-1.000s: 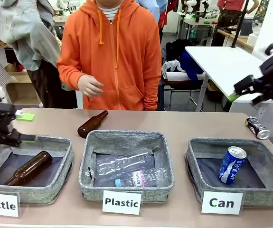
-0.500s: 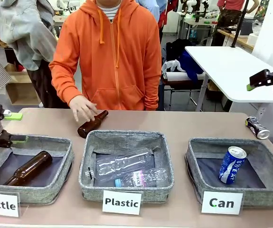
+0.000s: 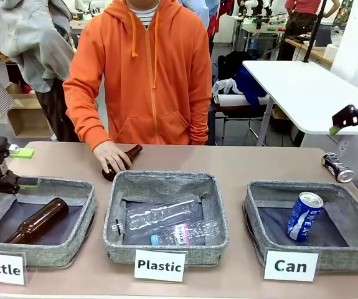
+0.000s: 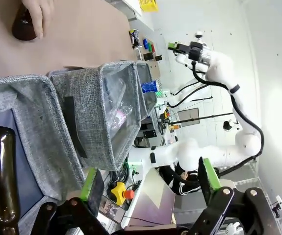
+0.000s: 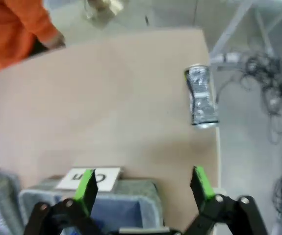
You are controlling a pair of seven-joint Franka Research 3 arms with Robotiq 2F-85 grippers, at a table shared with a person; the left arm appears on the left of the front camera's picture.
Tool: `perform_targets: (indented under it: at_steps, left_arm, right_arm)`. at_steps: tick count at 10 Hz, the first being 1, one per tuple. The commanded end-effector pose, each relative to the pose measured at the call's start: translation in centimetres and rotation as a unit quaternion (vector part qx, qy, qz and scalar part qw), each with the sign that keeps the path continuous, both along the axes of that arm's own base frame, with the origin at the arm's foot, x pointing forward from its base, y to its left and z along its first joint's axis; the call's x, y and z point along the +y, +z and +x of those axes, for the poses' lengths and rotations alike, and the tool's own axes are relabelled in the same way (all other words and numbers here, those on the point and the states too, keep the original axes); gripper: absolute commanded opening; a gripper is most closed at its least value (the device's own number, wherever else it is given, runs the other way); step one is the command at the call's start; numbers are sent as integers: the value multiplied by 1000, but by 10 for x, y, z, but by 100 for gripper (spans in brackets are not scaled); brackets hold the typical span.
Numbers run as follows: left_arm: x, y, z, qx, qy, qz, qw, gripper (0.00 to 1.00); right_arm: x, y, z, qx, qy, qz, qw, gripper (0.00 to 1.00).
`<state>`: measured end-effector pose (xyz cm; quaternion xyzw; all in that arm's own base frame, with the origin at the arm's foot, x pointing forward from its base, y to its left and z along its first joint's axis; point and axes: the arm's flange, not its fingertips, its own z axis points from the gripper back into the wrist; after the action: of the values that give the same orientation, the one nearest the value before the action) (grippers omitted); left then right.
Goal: Sort the can waste into the basket.
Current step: Pick up the can waste from the table and place it in the right Fabric basket.
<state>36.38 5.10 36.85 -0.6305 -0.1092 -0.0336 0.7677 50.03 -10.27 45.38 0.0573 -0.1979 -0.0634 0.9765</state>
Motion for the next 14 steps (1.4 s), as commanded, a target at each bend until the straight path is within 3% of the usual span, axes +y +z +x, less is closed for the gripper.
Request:
perform_targets:
  at_steps: [1, 3, 6, 9, 13, 14]
  left_arm:
    - [-1, 1, -4, -3, 1, 4, 1000, 100]
    - [-1, 1, -4, -3, 1, 4, 1000, 100]
    - [-1, 1, -4, -3, 1, 4, 1000, 100]
    - [-1, 1, -4, -3, 1, 4, 1000, 100]
    - [0, 0, 0, 0, 0, 0, 1000, 100]
    - [18, 41, -21, -30, 23, -28, 999, 100]
  right_arm:
    - [-12, -17, 36, 78, -4, -57, 995, 100]
    - [-20, -44, 50, 95, 6, -51, 994, 100]
    - [-35, -72, 67, 89, 10, -85, 992, 100]
    - [-45, -80, 80, 91, 50, -107, 989, 100]
    - [-52, -69, 85, 70, 62, -131, 987, 100]
    - [-53, -69, 87, 69, 64, -125, 988, 100]
